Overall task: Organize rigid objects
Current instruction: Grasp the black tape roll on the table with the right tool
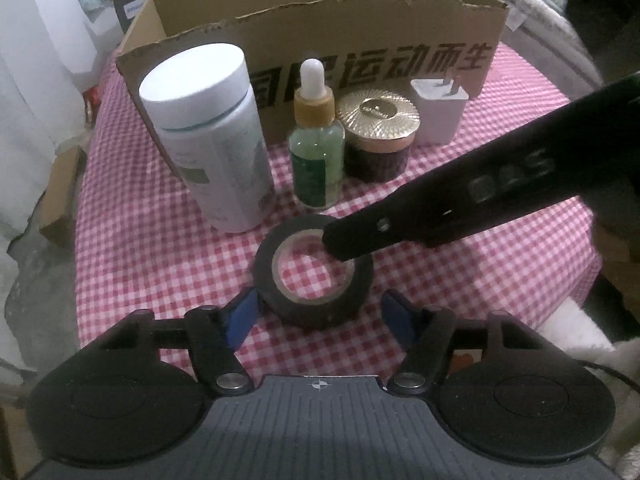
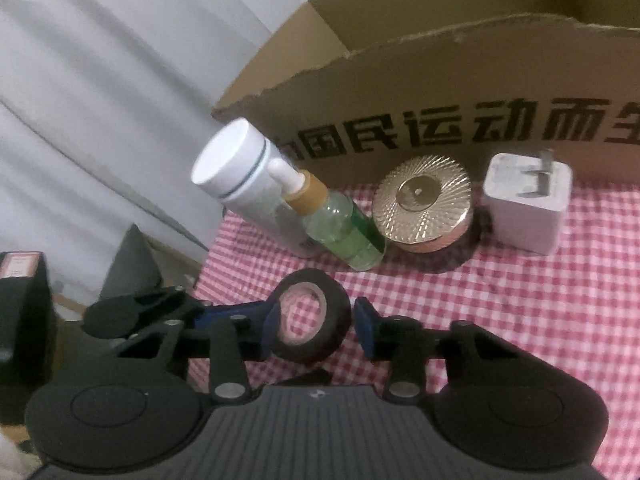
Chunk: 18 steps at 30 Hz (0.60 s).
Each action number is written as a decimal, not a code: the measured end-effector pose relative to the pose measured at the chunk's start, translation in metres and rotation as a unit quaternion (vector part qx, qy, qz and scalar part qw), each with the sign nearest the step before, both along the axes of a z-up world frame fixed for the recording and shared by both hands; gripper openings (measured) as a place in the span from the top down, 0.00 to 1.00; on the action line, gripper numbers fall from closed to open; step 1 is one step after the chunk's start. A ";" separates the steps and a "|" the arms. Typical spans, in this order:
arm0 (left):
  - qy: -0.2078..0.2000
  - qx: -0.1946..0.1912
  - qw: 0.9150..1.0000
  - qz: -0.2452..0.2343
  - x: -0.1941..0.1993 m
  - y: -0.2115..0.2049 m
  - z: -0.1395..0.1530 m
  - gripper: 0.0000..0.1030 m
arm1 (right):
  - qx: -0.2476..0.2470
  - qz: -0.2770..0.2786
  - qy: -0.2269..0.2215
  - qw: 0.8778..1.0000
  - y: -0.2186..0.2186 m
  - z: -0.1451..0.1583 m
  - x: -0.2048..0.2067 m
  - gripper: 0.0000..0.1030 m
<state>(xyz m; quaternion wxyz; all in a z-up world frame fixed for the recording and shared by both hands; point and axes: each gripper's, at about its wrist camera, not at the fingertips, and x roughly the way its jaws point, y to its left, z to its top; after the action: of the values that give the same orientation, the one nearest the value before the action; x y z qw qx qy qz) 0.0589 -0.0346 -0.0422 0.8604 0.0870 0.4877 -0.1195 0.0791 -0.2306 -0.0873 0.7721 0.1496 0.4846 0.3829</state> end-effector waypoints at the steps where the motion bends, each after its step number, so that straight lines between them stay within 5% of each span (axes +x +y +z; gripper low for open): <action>1: -0.001 -0.002 1.000 0.000 0.000 0.000 0.000 0.37 | -0.003 0.003 0.003 1.000 0.002 -0.002 0.001 0.66; 14: -0.008 -0.037 0.997 -0.065 -0.003 -0.030 0.007 0.38 | -0.030 -0.034 0.005 0.999 -0.031 -0.011 -0.008 0.70; 18: -0.022 -0.013 0.997 -0.076 -0.005 -0.038 0.007 0.35 | -0.037 -0.041 -0.001 0.998 -0.040 -0.010 -0.012 0.71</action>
<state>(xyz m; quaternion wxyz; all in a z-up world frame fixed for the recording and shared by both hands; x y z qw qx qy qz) 0.0538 -0.0722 -0.0347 0.8605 0.1151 0.4588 -0.1891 0.0671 -0.2704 -0.0971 0.7926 0.1407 0.4913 0.3325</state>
